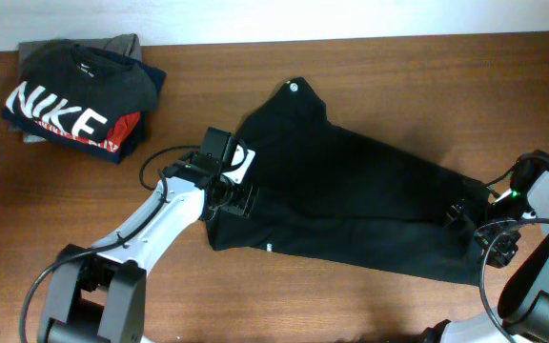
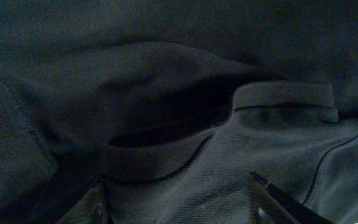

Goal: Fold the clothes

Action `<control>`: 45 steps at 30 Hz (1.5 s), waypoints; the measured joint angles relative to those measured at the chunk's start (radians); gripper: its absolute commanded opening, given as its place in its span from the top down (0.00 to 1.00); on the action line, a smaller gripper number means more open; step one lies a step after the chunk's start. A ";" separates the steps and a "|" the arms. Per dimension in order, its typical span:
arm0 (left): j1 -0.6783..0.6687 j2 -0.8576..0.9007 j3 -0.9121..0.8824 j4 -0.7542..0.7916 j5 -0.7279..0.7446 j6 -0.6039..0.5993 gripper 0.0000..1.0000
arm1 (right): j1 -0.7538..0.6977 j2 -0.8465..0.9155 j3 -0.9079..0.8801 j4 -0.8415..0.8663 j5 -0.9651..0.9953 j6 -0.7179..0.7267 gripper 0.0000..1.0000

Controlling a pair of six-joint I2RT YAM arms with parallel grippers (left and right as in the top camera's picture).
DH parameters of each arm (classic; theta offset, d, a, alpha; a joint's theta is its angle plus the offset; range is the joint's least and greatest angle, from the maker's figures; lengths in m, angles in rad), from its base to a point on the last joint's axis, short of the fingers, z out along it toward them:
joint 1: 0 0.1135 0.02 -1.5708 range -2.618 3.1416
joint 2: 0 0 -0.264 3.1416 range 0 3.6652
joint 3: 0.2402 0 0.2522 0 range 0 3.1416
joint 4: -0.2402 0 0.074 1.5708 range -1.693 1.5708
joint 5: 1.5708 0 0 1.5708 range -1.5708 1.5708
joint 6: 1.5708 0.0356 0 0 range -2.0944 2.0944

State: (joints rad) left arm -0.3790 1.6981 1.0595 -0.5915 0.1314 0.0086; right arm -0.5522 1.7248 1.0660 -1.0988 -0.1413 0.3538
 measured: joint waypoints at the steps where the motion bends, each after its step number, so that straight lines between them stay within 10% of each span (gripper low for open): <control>1: 0.000 0.000 0.000 0.000 0.002 0.000 0.40 | 0.000 0.000 0.000 0.000 0.000 0.001 0.02; 15: 0.000 0.000 0.009 0.020 0.012 0.016 0.99 | 0.000 0.000 0.000 -0.001 0.000 0.000 0.02; 45: 0.000 0.028 0.149 0.103 0.000 0.013 0.98 | 0.000 0.000 0.000 0.000 0.000 0.000 0.02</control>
State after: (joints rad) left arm -0.3794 1.7260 1.2083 -0.4881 0.1310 0.0219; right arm -0.5522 1.7248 1.0660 -1.0988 -0.1413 0.3538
